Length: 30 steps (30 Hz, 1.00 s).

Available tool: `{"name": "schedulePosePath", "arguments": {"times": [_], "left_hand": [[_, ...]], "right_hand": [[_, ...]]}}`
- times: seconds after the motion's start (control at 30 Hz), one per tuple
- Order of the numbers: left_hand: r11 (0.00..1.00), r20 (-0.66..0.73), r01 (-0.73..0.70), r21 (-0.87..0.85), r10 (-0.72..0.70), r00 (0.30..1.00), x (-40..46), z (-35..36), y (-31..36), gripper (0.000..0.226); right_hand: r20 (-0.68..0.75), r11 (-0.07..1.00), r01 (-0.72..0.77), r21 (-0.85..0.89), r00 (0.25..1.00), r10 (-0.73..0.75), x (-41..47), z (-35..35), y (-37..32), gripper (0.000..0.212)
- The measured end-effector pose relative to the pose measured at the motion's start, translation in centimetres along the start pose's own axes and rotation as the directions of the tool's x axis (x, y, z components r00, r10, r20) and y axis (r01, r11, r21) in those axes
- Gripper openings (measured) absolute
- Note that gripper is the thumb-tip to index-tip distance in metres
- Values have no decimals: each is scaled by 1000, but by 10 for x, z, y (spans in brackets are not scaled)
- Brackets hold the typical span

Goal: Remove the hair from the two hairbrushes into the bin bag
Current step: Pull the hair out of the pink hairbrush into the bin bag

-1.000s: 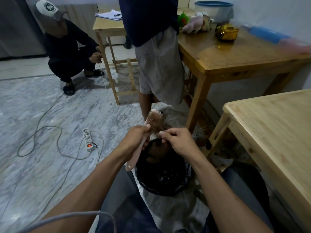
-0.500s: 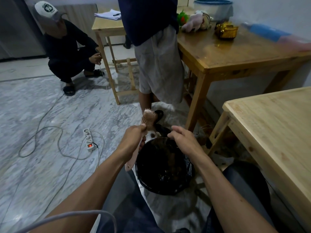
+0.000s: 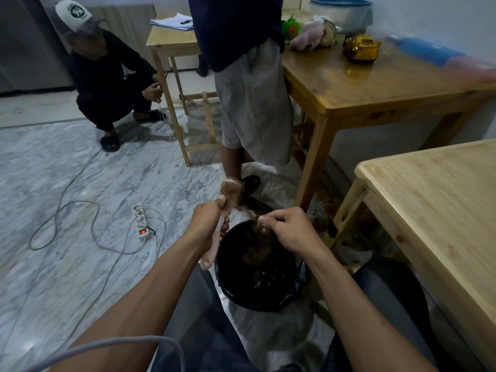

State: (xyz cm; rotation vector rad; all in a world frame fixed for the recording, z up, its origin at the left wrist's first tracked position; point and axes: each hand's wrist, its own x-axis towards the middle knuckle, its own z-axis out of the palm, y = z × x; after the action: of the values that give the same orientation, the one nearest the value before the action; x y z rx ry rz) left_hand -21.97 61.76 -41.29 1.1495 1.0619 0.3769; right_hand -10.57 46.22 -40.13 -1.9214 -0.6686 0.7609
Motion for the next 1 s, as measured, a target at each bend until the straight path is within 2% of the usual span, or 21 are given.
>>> {"name": "schedulePosePath", "arguments": {"times": [0.17, 0.4, 0.47, 0.57, 0.63, 0.67, 0.73, 0.87, 0.93, 1.0], "left_hand": [[999, -11, 34, -42, -35, 999, 2, 0, 8, 24], [996, -86, 46, -70, -52, 995, 9, -7, 4, 22], [996, -150, 38, -83, -50, 987, 19, -14, 0, 21], [995, -317, 51, -82, -74, 946, 37, -45, -8, 25], [997, -335, 70, -22, -73, 939, 42, -61, -16, 26], [998, -305, 69, 1, -66, 950, 41, -61, -19, 26], [998, -202, 51, 46, -41, 979, 34, -51, -21, 29], [995, 70, 6, 99, -13, 997, 13, -17, -11, 35], [993, 146, -13, 117, -4, 989, 5, -7, -3, 38], [990, 194, -21, 139, -7, 981, -2, -1, 2, 39]], "right_hand": [[-14, 999, 16, -30, 1000, -17, -2, -8, 1, 23], [-35, 995, 44, -94, 998, -47, -5, -11, -6, 31], [-36, 993, 65, -99, 997, -69, -10, -15, -12, 31], [-89, 998, 70, 9, 994, -68, -16, -35, -18, 26], [-149, 996, 65, 57, 987, -56, -14, -48, -19, 23], [-154, 996, 61, 68, 987, -50, -11, -49, -18, 22], [-76, 1000, 22, 20, 997, -20, -7, -40, -17, 21], [111, 968, -39, -249, 991, 69, 0, -21, -3, 37], [125, 959, -59, -277, 987, 97, 1, -21, 2, 41], [66, 964, -67, -258, 994, 86, 2, -20, 6, 37]]}}
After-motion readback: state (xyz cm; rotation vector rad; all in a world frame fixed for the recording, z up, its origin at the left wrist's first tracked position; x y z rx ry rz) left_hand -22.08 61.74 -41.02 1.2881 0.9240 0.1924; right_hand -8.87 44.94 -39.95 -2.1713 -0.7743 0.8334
